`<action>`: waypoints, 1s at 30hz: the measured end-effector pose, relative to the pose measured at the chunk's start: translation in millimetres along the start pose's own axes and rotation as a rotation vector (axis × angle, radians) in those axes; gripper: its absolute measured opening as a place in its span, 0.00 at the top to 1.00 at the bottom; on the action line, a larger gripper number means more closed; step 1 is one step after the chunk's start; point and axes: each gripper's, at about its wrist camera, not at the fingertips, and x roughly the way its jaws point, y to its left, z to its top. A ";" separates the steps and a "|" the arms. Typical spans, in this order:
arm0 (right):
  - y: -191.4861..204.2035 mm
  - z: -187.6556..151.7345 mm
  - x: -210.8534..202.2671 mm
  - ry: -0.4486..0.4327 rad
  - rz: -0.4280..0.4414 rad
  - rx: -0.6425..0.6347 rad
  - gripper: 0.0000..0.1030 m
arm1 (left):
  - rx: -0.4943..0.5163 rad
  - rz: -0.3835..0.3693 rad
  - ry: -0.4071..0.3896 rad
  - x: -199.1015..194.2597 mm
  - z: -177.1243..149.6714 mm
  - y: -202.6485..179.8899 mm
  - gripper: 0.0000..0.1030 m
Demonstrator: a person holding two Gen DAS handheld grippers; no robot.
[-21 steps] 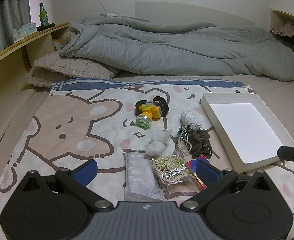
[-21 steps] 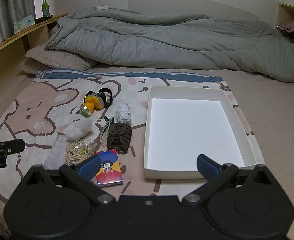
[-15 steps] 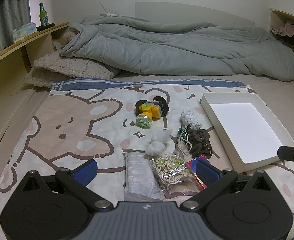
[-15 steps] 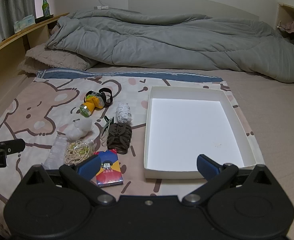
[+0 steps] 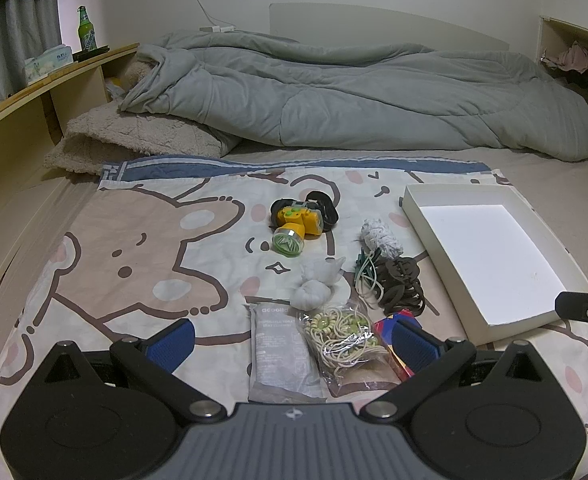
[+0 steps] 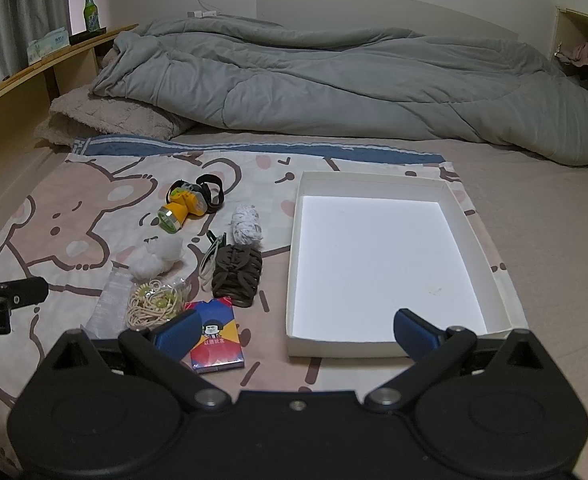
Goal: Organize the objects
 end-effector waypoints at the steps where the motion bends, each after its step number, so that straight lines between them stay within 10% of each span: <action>1: 0.1 0.0 0.0 0.000 0.000 0.000 0.00 | 0.000 0.000 0.000 0.0 0.0 0.0 0.00; 30: -0.7 -1.3 1.3 0.001 -0.001 -0.003 0.00 | -0.060 0.062 0.006 0.2 0.2 -0.1 0.00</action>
